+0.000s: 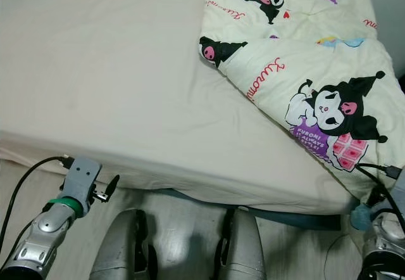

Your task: Clean up the room

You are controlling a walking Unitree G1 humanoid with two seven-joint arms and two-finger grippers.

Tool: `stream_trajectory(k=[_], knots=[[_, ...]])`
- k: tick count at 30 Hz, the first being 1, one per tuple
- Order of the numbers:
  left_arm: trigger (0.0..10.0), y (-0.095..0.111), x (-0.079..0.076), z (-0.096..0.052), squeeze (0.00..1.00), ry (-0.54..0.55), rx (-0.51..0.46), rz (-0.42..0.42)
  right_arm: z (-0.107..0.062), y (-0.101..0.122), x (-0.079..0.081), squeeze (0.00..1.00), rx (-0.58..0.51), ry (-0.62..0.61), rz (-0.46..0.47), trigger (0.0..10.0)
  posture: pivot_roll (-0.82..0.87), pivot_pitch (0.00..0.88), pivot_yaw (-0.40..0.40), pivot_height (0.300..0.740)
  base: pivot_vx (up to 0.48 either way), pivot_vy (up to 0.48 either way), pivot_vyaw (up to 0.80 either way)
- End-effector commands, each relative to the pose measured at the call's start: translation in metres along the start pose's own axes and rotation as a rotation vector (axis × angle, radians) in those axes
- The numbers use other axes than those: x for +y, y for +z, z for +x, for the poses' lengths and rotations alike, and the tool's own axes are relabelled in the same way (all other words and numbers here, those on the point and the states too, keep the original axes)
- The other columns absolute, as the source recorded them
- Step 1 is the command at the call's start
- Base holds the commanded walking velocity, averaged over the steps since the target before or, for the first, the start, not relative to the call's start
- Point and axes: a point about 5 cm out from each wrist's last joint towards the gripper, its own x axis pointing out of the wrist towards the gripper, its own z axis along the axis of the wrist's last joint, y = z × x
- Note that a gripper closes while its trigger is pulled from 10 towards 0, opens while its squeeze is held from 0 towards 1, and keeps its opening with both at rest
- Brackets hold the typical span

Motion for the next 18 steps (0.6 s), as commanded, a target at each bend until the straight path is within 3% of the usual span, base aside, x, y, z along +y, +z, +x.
stream_trajectory(k=[1, 4, 7, 8, 10, 13, 15, 18], knots=[[10.0, -0.012, -0.002, -0.005, 0.00, -0.003, 0.050, -0.003, -0.001, -0.006, -0.008, 0.00, 0.017, -0.022, -0.014, 0.0, 0.11, 0.264, 0.074, 0.606, 0.000, 0.000, 0.00], [10.0, -0.009, -0.004, -0.003, 0.00, -0.004, 0.048, -0.006, 0.003, 0.013, 0.003, 0.00, -0.066, 0.085, 0.039, 0.0, 0.11, 0.260, 0.073, 0.606, 0.000, 0.000, 0.00], [10.0, -0.009, -0.005, -0.003, 0.00, -0.005, 0.047, -0.008, 0.002, 0.018, 0.020, 0.00, -0.080, 0.216, 0.070, 0.0, 0.11, 0.252, 0.069, 0.606, 0.000, 0.000, 0.00], [10.0, -0.009, -0.005, -0.003, 0.00, -0.005, 0.047, -0.008, 0.002, 0.018, 0.020, 0.00, -0.080, 0.216, 0.070, 0.0, 0.11, 0.252, 0.069, 0.606, 0.000, 0.000, 0.00], [10.0, -0.008, -0.007, -0.001, 0.00, -0.007, 0.046, -0.011, -0.002, 0.017, 0.043, 0.00, -0.072, 0.372, 0.043, 0.0, 0.10, 0.248, 0.065, 0.606, 0.000, 0.000, 0.00], [10.0, -0.007, -0.008, -0.001, 0.00, -0.008, 0.043, -0.013, -0.006, 0.015, 0.055, 0.00, -0.066, 0.446, 0.044, 0.0, 0.10, 0.242, 0.063, 0.606, 0.000, 0.000, 0.00], [10.0, -0.005, -0.010, 0.001, 0.00, -0.012, 0.036, -0.016, -0.016, 0.006, 0.079, 0.00, -0.038, 0.588, 0.035, 0.0, 0.09, 0.234, 0.057, 0.606, 0.000, 0.000, 0.00], [10.0, -0.004, -0.011, 0.002, 0.00, -0.014, 0.032, -0.016, -0.023, -0.001, 0.091, 0.00, -0.017, 0.652, 0.039, 0.0, 0.09, 0.233, 0.057, 0.606, 0.000, 0.000, 0.00]])
